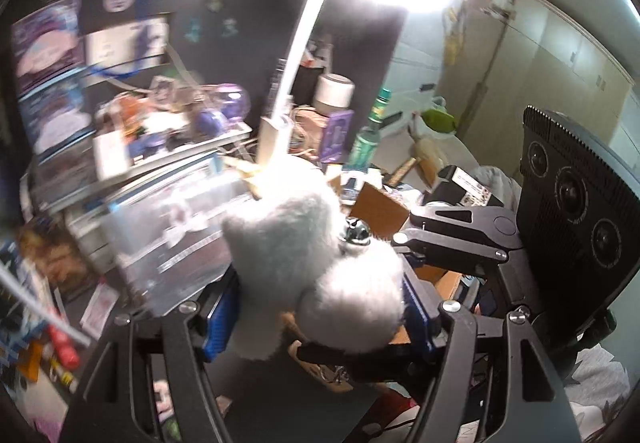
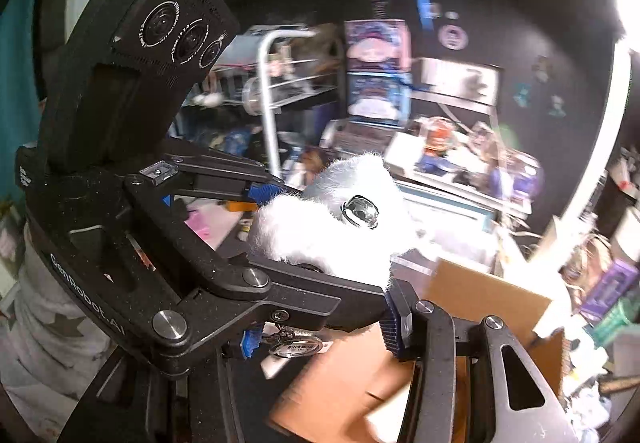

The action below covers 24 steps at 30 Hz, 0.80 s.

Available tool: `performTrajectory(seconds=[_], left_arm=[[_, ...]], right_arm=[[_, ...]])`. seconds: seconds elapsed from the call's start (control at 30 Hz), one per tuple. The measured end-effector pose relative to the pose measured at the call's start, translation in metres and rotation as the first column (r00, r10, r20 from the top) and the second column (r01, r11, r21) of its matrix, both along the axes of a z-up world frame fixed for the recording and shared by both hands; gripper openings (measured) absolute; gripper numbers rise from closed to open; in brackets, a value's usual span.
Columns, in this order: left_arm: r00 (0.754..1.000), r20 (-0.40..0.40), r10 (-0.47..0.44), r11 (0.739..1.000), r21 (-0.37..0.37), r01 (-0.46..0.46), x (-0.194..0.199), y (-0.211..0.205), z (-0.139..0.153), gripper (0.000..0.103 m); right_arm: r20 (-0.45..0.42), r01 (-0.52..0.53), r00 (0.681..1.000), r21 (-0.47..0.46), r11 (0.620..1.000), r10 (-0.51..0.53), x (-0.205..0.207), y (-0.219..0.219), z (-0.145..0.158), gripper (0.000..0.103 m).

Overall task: Organize objects
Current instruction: 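Carry the plush over the box and release it inside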

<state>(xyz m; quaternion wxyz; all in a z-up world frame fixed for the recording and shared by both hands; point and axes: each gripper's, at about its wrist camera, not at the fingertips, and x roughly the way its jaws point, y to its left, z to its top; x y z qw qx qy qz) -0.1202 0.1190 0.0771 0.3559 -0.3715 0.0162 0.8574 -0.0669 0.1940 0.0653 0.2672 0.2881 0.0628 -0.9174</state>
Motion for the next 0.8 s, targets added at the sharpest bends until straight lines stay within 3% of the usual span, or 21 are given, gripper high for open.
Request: performTrajectory(seconds=[0.17,0.33,0.67,0.73,0.8], left_arm=[[0.996,0.06,-0.069,0.997,-0.015,0.07,-0.019,0.04,-0.009,0.067],[0.983,0.152,-0.099,0.994,-0.025,0.104,-0.036,0.067,-0.034,0.068],[0.968,0.225,-0.11,0.991,-0.043,0.123,-0.044,0.087,-0.061,0.068],[0.97,0.219,-0.103,0.992,-0.054,0.117,-0.043,0.088,-0.061,0.068],[0.973,0.21,-0.099,0.991,-0.071,0.116,-0.041,0.088,-0.06,0.07]], right_arm=[[0.055,0.069,0.996,0.002,0.998,-0.069,-0.003,0.039,-0.005,0.043],[0.171,0.102,0.98,0.014,0.995,-0.103,-0.015,0.065,-0.023,0.043],[0.266,0.105,0.955,0.122,0.987,-0.135,-0.018,0.075,-0.048,0.044],[0.26,0.108,0.955,0.145,0.983,-0.143,-0.017,0.074,-0.05,0.047],[0.245,0.115,0.957,0.176,0.978,-0.157,-0.015,0.072,-0.051,0.06]])
